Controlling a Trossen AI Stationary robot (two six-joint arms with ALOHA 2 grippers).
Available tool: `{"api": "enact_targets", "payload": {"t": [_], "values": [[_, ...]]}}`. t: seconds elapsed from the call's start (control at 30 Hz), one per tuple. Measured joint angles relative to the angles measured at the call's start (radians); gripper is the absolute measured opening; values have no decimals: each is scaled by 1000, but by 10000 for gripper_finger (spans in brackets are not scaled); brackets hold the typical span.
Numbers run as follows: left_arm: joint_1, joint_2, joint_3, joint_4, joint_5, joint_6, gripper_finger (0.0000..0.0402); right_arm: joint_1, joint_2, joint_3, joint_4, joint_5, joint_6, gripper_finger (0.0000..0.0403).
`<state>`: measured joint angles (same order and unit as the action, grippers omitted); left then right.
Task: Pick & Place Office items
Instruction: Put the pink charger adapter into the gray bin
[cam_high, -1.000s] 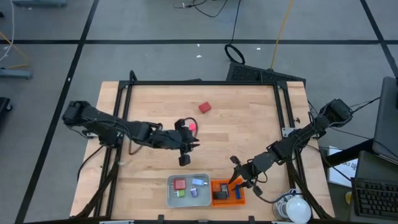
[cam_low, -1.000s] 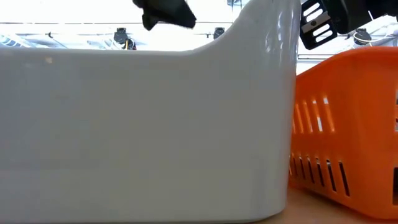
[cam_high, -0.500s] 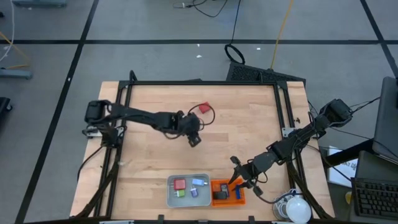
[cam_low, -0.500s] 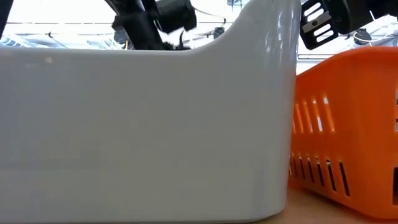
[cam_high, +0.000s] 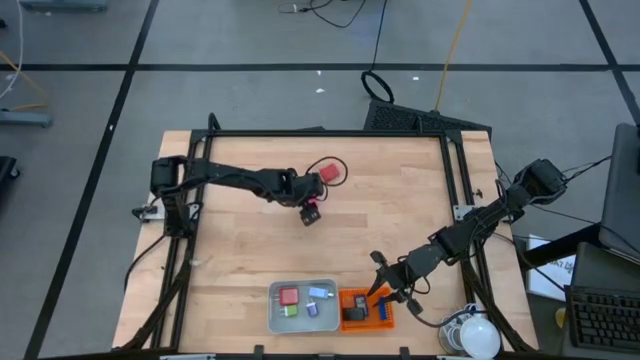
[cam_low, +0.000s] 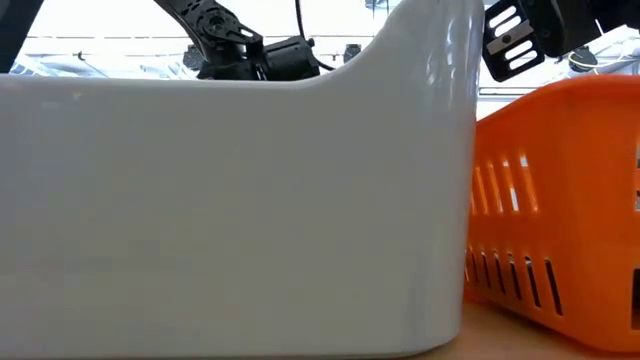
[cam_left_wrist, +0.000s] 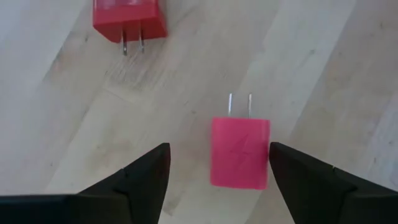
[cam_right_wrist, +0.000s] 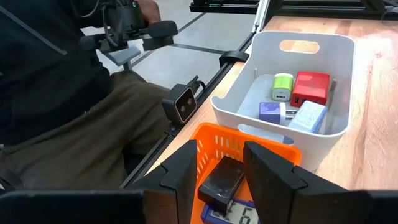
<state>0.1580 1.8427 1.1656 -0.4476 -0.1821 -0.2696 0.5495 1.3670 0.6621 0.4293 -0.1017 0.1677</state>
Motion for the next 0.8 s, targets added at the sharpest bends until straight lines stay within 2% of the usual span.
{"api": "enact_targets", "payload": {"t": [0.1, 0.33, 0.6, 0.8], "values": [[12, 0, 0, -7, 5, 5, 260, 0, 0, 0, 0, 0, 0, 119], [27, 35, 1, -10, 86, 6, 238, 0, 0, 0, -1, 0, 0, 118], [16, 65, 1, 1, 87, 47, 223, 0, 0, -1, -10, 0, 0, 119], [16, 65, 1, 22, 87, 66, 194, 0, 0, -1, -15, 0, 0, 115]]}}
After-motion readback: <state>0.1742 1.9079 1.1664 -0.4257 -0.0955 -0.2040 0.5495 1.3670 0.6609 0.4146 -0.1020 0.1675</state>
